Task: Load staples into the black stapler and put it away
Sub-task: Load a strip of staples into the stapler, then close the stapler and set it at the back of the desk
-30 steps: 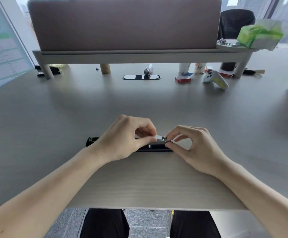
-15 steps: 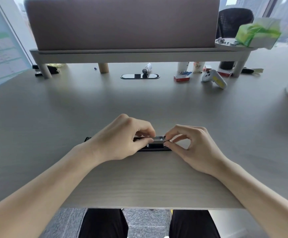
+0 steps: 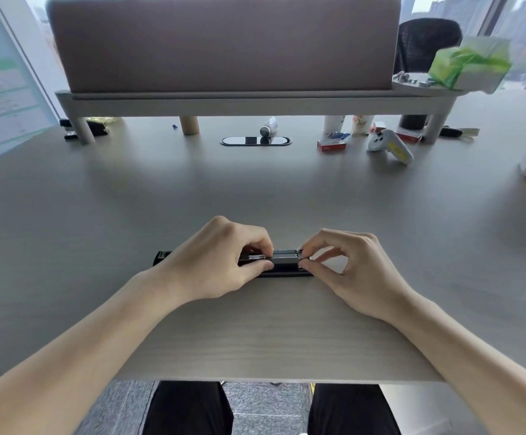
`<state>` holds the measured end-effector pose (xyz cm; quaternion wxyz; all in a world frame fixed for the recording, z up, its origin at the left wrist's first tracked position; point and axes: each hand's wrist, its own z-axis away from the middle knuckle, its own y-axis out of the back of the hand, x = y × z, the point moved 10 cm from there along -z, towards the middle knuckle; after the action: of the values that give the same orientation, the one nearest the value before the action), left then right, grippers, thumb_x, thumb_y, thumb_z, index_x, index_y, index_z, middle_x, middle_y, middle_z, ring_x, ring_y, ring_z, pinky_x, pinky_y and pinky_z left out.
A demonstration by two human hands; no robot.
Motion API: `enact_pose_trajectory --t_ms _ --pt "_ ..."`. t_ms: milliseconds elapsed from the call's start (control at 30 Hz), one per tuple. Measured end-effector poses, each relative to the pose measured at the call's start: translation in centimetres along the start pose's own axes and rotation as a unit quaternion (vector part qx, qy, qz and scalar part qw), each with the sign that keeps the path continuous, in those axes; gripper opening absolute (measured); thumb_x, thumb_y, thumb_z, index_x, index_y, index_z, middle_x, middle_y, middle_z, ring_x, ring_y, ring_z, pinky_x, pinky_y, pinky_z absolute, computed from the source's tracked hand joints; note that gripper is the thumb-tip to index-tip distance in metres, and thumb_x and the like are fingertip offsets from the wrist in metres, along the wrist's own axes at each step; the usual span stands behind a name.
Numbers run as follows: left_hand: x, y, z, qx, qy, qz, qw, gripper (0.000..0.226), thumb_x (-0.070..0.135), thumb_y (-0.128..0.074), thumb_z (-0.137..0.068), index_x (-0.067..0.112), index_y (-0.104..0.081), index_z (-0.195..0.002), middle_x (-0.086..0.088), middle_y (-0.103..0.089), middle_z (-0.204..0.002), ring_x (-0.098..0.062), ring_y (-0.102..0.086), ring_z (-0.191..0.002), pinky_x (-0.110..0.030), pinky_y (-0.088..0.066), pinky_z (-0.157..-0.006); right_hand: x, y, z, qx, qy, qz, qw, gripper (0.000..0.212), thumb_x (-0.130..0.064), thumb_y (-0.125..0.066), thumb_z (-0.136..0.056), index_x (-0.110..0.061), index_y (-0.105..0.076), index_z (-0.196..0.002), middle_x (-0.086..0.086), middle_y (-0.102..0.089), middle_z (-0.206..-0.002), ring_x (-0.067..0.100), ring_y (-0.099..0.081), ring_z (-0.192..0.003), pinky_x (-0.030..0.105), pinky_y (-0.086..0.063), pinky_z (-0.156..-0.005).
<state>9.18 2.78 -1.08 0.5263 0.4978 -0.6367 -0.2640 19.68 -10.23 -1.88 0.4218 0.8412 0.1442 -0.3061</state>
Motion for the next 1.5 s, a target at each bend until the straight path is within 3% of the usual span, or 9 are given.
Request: enact_pose_trajectory --t_ms 200,400,567,733,1000,1100,1167,1333,1500 --pt "0.0 0.1 0.1 0.006 0.004 0.005 1.0 0.009 0.032 -0.08 -0.088 0.025 -0.078 -0.094 0.007 -0.081 -0.082 -0.013 -0.067 -0.064 -0.032 -0.055 -0.068 0.1 0.0 0.0 -0.001 0.004 0.003 1.0 0.012 -0.002 -0.083 -0.085 -0.012 -0.076 -0.084 -0.007 -0.079 -0.086 0.007 -0.074 -0.084 -0.003 -0.041 -0.062" --pt "0.0 -0.1 0.2 -0.001 0.006 0.013 1.0 0.01 0.029 -0.082 -0.088 0.024 -0.077 -0.096 0.011 -0.08 -0.083 -0.009 -0.068 -0.069 -0.024 -0.053 -0.066 0.6 -0.1 0.0 -0.002 -0.008 0.008 1.0 0.013 -0.007 -0.084 -0.087 -0.016 -0.074 -0.088 -0.008 -0.078 -0.088 0.009 -0.075 -0.081 0.0 -0.042 -0.061" --pt "-2.7 2.4 1.5 -0.014 0.057 0.037 0.998 0.031 0.031 -0.09 -0.079 0.027 -0.071 -0.104 0.015 -0.079 -0.102 0.004 -0.074 -0.097 -0.021 -0.058 -0.088 1.4 -0.2 0.1 -0.007 -0.036 -0.011 0.999 0.033 -0.019 -0.089 -0.082 -0.026 -0.068 -0.107 -0.01 -0.078 -0.095 0.009 -0.077 -0.081 0.013 -0.055 -0.076" --pt "-5.7 3.2 3.3 -0.107 0.128 -0.013 0.986 0.03 0.033 -0.092 -0.076 0.037 -0.075 -0.101 0.018 -0.077 -0.091 0.013 -0.067 -0.078 -0.005 -0.046 -0.071 2.2 -0.8 -0.2 -0.035 -0.056 0.005 0.998 0.045 -0.029 -0.091 -0.079 -0.033 -0.069 -0.117 -0.013 -0.077 -0.096 0.005 -0.075 -0.086 0.009 -0.053 -0.08" --pt "-2.8 4.4 1.0 -0.194 0.059 -0.166 0.965 0.034 0.039 -0.083 -0.083 0.042 -0.076 -0.116 0.019 -0.06 -0.091 0.003 -0.059 -0.083 -0.021 -0.044 -0.076 2.6 -0.9 -0.3 -0.039 -0.066 0.0 0.997 0.047 -0.031 -0.092 -0.076 -0.037 -0.069 -0.116 -0.012 -0.078 -0.097 0.005 -0.075 -0.087 0.01 -0.053 -0.08" --pt "-1.2 6.1 -0.8 -0.162 0.078 -0.165 0.97 0.055 0.042 -0.09 -0.074 0.036 -0.072 -0.125 0.02 -0.067 -0.09 0.002 -0.062 -0.08 -0.015 -0.046 -0.073 2.5 -0.8 -0.2 -0.039 -0.064 0.009 0.997 0.044 -0.032 -0.092 -0.077 -0.036 -0.069 -0.115 -0.013 -0.079 -0.098 0.002 -0.075 -0.088 0.005 -0.051 -0.079" --pt "0.1 7.1 -1.9 -0.117 0.076 -0.131 0.982 0.059 0.042 -0.094 -0.067 0.037 -0.072 -0.121 0.017 -0.073 -0.09 -0.001 -0.068 -0.083 -0.023 -0.055 -0.081 2.5 -0.9 -0.2 -0.039 -0.061 0.011 0.997 0.042 -0.033 -0.092 -0.077 -0.035 -0.07 -0.114 -0.013 -0.079 -0.098 0.002 -0.075 -0.089 0.004 -0.049 -0.079" --pt "1.9 4.8 -3.2 -0.087 0.056 -0.038 0.994 0.041 0.036 -0.096 -0.066 0.03 -0.075 -0.101 0.013 -0.079 -0.081 0.0 -0.073 -0.073 -0.027 -0.061 -0.076 2.6 -0.9 -0.2 -0.039 -0.065 0.012 0.997 0.045 -0.033 -0.092 -0.077 -0.035 -0.069 -0.115 -0.015 -0.078 -0.097 0.002 -0.075 -0.089 0.004 -0.049 -0.079" --pt "1.7 1.9 -3.6 -0.104 0.042 -0.031 0.993 0.026 0.035 -0.09 -0.076 0.03 -0.078 -0.099 0.014 -0.08 -0.085 0.001 -0.073 -0.076 -0.01 -0.051 -0.066 3.0 -1.0 -0.3 -0.031 -0.058 0.003 0.998 0.049 -0.031 -0.092 -0.076 -0.035 -0.065 -0.118 -0.013 -0.08 -0.096 0.005 -0.075 -0.087 0.014 -0.056 -0.082"
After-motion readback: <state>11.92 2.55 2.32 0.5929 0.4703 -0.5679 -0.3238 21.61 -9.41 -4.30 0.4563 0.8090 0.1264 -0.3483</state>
